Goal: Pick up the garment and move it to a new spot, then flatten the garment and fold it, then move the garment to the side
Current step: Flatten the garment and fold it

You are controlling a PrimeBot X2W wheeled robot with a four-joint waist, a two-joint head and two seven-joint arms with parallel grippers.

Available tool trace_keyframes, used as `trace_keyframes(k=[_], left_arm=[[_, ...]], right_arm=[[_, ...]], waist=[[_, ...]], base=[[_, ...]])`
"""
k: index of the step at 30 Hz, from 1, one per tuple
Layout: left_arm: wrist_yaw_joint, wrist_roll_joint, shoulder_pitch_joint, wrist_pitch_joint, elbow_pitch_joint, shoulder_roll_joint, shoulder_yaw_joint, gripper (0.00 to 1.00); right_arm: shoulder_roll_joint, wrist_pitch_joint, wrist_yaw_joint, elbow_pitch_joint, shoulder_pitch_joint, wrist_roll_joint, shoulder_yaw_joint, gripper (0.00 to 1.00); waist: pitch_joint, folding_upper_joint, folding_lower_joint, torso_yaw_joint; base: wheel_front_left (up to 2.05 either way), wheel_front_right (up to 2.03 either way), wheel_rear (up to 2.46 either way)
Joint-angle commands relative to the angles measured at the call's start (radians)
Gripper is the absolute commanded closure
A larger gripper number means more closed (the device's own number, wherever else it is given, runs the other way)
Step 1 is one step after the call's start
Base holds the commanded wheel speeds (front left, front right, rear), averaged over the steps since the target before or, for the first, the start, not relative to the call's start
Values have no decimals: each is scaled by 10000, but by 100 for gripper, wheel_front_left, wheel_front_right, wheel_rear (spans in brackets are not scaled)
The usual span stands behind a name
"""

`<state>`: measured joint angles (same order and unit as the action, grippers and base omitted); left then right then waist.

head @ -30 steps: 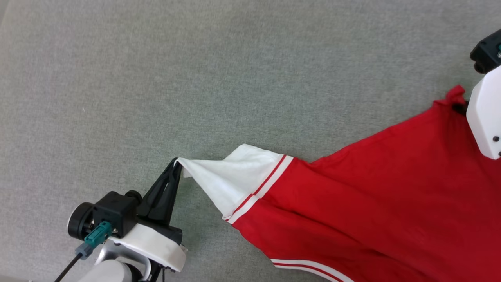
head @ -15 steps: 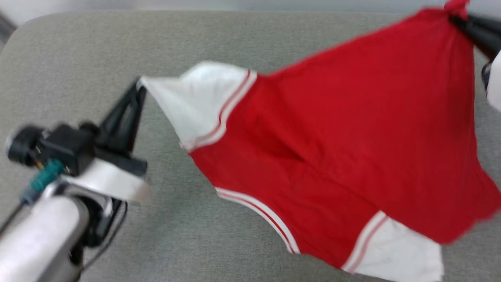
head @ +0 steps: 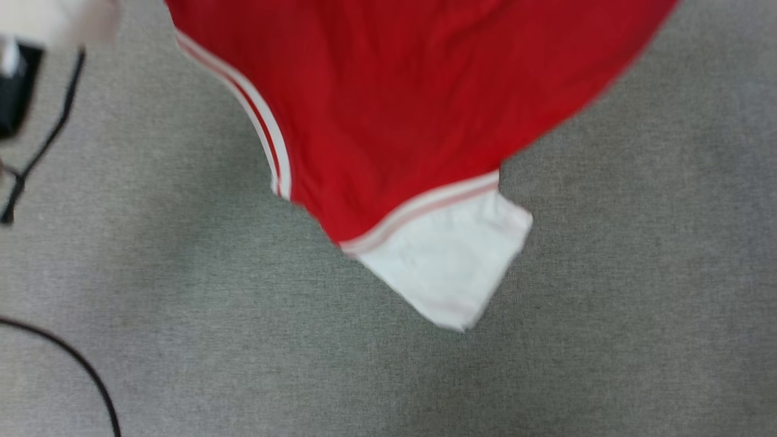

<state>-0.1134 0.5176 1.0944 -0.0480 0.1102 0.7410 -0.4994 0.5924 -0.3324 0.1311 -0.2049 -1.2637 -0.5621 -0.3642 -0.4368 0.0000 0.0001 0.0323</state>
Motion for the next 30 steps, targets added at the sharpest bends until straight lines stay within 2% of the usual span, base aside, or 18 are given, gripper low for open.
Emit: trace_keyframes(k=[1, 11, 19, 22, 27, 29, 30], left_arm=[[137, -170, 737, 42, -311, -211, -5, 100], [1112, -613, 5311, -49, -3183, -1506, -91, 100], [1648, -877, 7809, -637, -5039, -2090, -90, 100], [1824, -727, 8141, -872, -5542, -2193, -32, 100], [2081, -502, 7524, -1154, -6237, -2134, -284, 100], [2163, -376, 7095, -1310, -6448, -2097, -382, 100], [2252, -174, 6172, -1511, -6644, -2063, -638, 100]], right_arm=[[-281, 105, -5, -234, -484, 308, 96, 100], [-1174, 507, -5, -2133, -3712, 1914, 226, 100], [-1503, 1082, -5, -3527, -5721, 2465, -21, 100], [-1618, 1351, -5, -3918, -5946, 2427, -284, 100], [-1476, 1743, -7, -4423, -5408, 2096, -1036, 100], [-1456, 1954, -7, -4597, -5014, 1923, -1353, 100], [-1423, 2325, -7, -4750, -4188, 1570, -1885, 100]], waist=[[-439, 0, -1, -96], [-1376, 0, -1, -65], [-1768, 0, -1, 47], [-1867, 0, -1, 51], [-1899, 0, -1, 102], [-1860, 0, -1, 95], [-1711, 0, -1, 88]], base=[[0, 0, 0], [0, 0, 0], [0, 0, 0], [0, 0, 0], [0, 0, 0], [0, 0, 0], [0, 0, 0]])
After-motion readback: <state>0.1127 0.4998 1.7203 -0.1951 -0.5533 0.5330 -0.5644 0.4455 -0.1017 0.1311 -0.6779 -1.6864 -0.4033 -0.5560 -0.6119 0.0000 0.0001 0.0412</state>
